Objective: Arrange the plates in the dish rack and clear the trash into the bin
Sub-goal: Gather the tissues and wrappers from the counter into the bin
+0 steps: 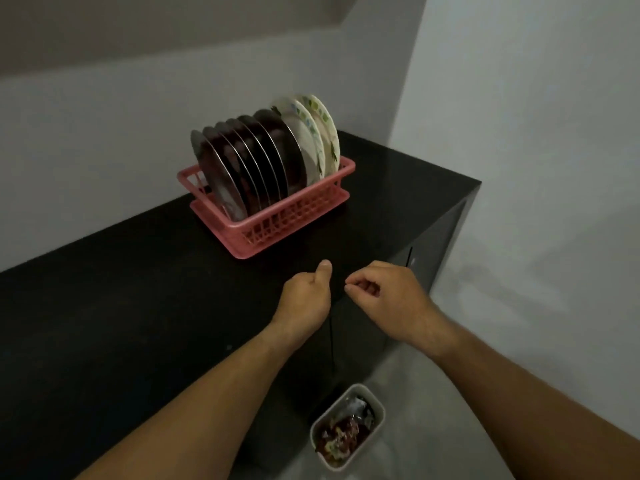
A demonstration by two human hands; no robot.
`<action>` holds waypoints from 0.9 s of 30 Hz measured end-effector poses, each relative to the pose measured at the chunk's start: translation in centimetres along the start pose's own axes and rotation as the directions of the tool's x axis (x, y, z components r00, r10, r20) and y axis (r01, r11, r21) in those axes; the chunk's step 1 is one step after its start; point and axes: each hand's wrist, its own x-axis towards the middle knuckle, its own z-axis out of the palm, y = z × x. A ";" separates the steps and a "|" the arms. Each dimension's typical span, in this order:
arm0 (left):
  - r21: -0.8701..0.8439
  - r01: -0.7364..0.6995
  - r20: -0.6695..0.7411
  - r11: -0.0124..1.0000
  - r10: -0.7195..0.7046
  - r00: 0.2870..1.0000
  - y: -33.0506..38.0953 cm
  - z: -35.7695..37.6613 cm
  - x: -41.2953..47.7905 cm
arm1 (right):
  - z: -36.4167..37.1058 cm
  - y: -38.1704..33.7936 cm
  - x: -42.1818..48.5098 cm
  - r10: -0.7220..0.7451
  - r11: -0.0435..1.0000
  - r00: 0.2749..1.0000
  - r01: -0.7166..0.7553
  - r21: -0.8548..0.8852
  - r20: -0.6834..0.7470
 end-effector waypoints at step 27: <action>0.851 -0.396 0.463 0.345 -0.138 0.876 -52.0 27.4 11.2 | 32.6 41.0 -13.6 0.403 0.914 0.812 -0.378 -0.144 0.423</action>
